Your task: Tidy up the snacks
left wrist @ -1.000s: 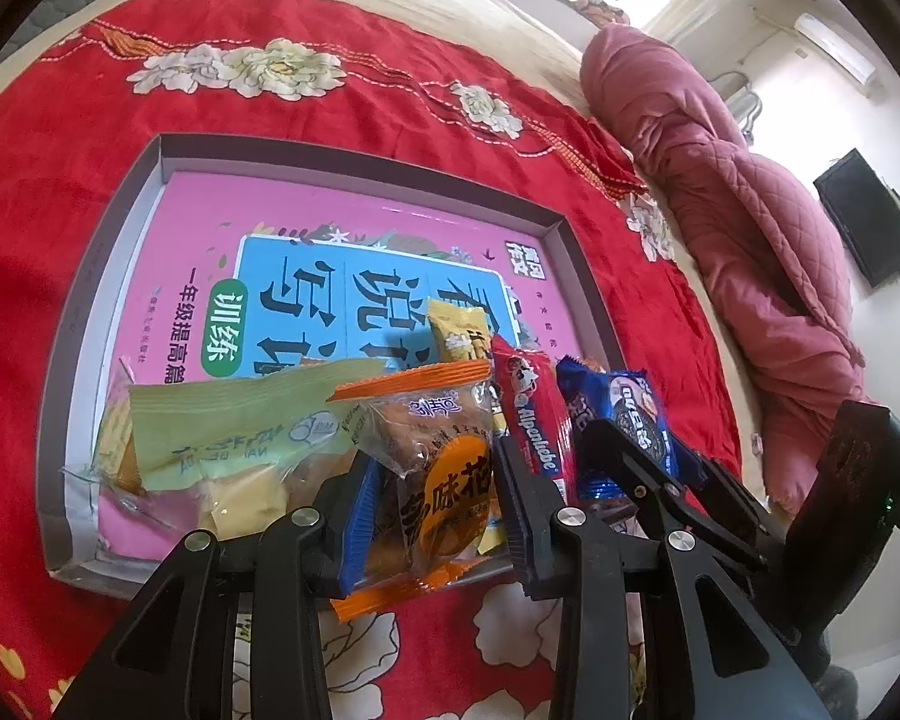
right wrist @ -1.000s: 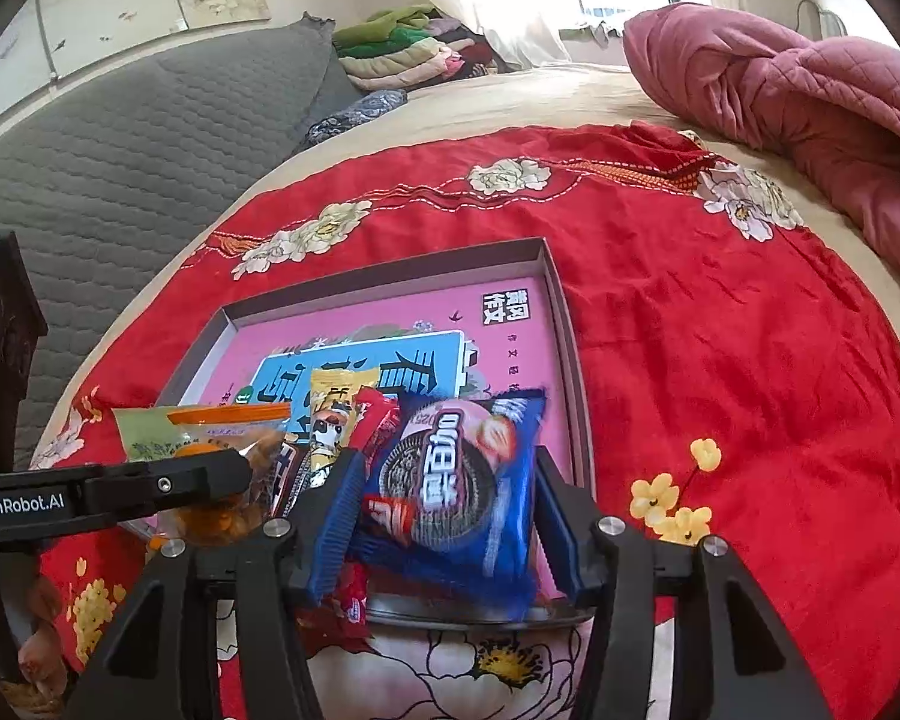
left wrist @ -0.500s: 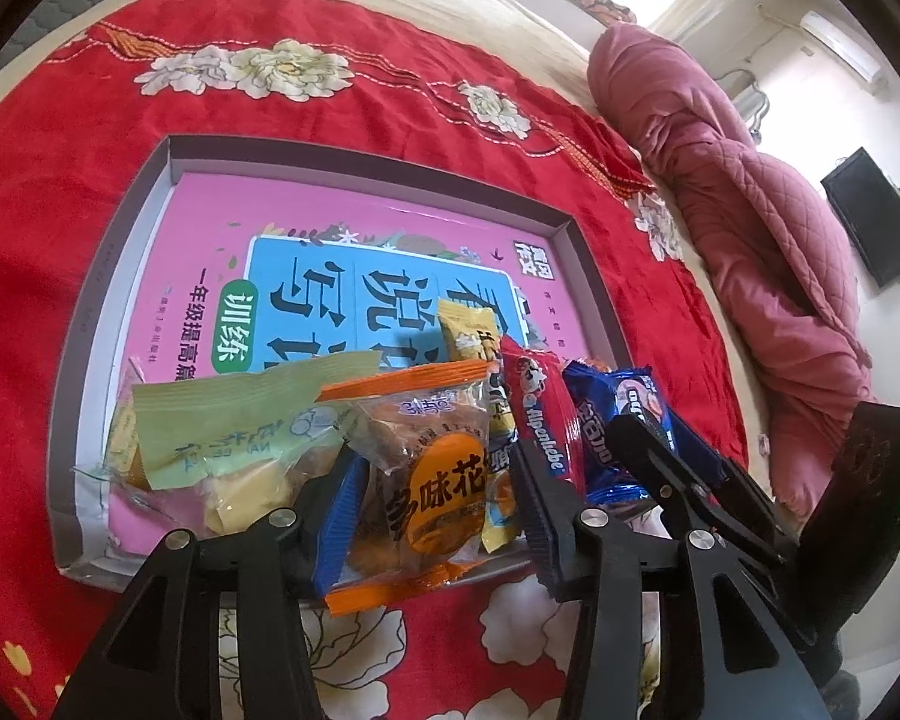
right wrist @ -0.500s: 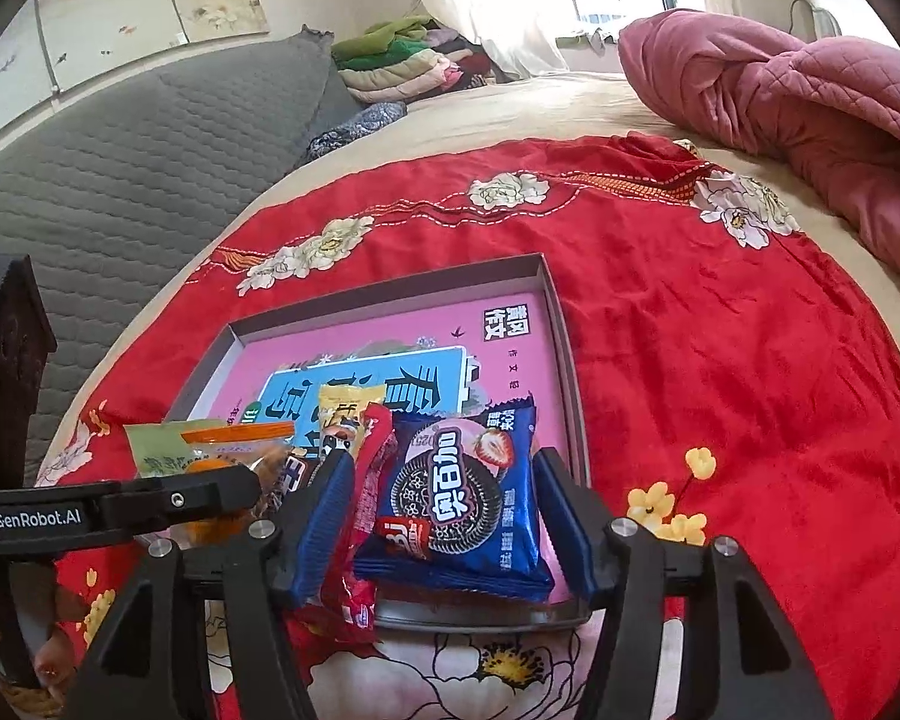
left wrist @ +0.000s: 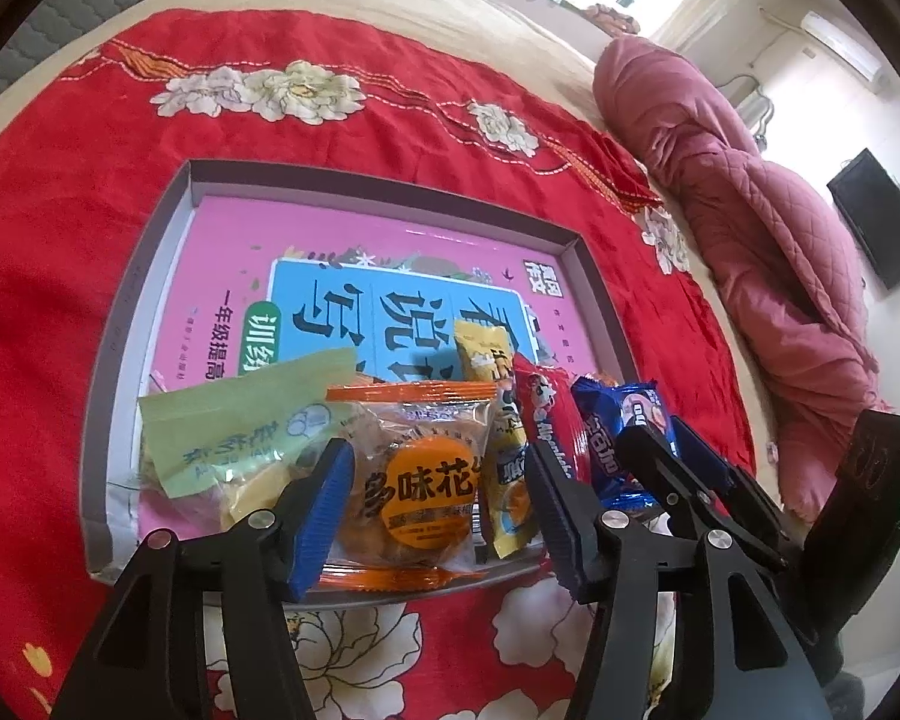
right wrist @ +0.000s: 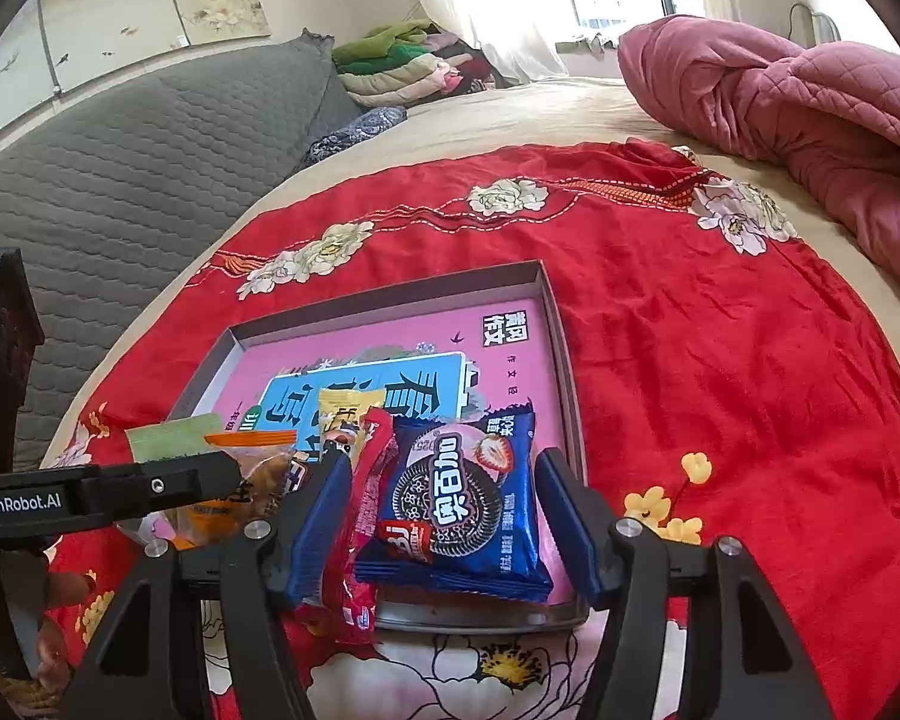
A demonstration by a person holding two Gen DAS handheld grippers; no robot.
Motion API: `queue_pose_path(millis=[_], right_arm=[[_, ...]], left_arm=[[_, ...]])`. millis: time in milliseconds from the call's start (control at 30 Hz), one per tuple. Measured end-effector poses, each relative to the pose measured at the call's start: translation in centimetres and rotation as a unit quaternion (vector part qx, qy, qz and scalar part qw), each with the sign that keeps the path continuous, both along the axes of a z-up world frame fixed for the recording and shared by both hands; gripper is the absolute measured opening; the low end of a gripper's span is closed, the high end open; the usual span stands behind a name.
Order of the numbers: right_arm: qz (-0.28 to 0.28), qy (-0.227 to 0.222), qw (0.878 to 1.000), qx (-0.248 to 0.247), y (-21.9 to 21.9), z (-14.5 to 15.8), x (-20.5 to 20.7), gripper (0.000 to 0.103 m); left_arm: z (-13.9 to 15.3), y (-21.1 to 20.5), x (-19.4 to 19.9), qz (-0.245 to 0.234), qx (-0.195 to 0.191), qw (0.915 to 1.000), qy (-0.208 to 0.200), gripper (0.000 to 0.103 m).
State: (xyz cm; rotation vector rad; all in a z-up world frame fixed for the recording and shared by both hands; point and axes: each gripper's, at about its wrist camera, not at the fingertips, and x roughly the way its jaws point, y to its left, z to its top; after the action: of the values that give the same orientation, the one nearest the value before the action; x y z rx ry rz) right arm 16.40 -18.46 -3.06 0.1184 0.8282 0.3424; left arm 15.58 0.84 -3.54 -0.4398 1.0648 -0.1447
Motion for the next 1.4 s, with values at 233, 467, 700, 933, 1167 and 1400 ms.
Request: queue_pose_path(millis=[233,467,700,933,1167,1400], right_arm=[[-0.005,-0.004,1.000,-0.004,0.0,0.2,0.0,0.066],[-0.012,-0.045,0.999,0.008,-0.6,1.8,-0.8,0.079],[-0.025,-0.092,0.995,0.012,-1.0,4.1,-4.4,0.092],[-0.015,-0.058,0.998,0.024,-0.4,4.4,-9.7,0.100],[-0.031,-0.058,0.997,-0.029,-0.1,4.9,-13.4,0.101],[-0.026,-0.043,0.997,-0.058,1.2,4.4,-14.7,0.101]], left_arm=[[0.9,0.2,-0.3,0.001,0.004,0.9999,-0.010,0.069],[2.9,0.1,-1.2,-0.004,0.026,0.9991,-0.032,0.074],[5.4,-0.4,-4.1,-0.001,0.103,0.9926,-0.064,0.080],[3.9,-0.6,-8.7,0.004,0.130,0.9909,-0.036,0.080],[2.1,-0.4,-12.2,0.030,0.138,0.9900,-0.006,0.080],[2.6,-0.7,-13.9,0.021,0.146,0.9889,-0.018,0.080]])
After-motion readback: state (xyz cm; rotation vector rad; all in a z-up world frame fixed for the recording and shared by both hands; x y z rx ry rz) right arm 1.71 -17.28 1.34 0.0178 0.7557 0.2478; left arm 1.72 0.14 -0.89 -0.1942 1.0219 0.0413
